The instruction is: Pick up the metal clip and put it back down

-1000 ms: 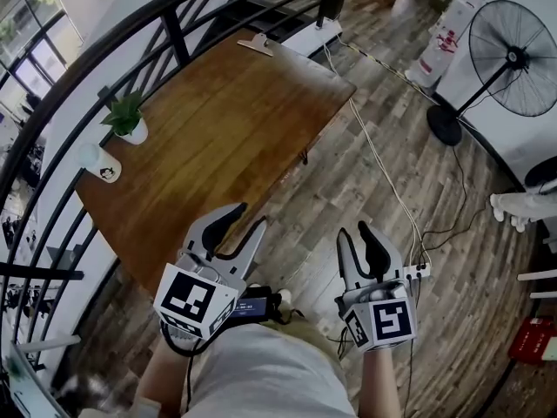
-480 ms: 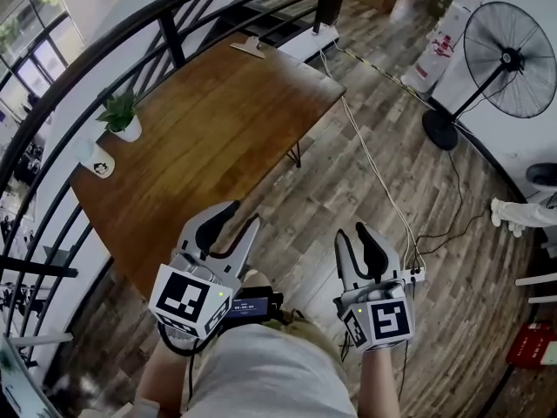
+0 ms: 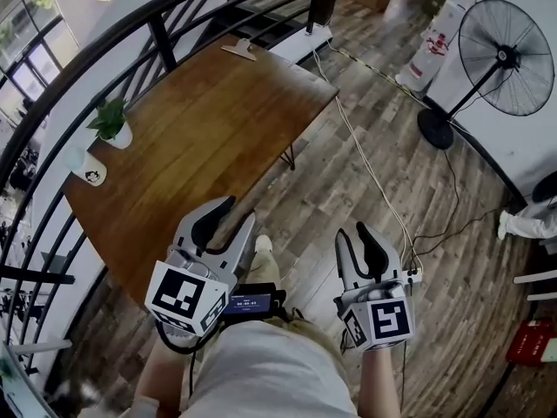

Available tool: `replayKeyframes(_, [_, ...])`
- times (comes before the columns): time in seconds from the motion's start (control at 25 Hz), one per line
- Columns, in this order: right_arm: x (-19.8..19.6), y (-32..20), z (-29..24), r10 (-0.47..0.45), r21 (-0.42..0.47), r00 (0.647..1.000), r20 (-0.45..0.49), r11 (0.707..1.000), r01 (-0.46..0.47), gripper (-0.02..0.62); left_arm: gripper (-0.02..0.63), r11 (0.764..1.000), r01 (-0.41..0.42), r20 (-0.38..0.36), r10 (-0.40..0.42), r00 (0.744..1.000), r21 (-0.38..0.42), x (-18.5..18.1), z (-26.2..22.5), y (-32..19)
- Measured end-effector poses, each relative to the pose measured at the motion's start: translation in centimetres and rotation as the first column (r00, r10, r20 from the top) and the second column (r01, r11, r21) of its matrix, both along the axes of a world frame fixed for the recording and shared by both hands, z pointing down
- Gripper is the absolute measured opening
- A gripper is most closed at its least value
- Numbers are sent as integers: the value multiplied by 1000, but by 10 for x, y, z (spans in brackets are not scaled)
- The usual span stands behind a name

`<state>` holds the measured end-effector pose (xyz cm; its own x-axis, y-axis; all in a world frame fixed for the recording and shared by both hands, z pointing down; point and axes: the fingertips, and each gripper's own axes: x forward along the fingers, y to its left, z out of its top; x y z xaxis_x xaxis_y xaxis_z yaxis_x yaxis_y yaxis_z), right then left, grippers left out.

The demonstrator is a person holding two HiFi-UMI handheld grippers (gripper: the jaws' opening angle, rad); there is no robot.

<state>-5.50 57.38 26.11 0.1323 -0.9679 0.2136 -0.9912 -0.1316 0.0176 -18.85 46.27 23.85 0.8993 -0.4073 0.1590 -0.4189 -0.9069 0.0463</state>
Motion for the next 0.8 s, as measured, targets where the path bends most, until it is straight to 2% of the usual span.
replayKeyframes(0.32, [37,-48,5,2,-7,1000,-13,1000,-2,137,133,1000,-8,0,8,1000,4,36,6,-46])
replayKeyframes(0.8, [101,-156,3,1,-35,1000,-5,999,-1,137,133,1000,-26,16,26,1000,-15,107,7,-153])
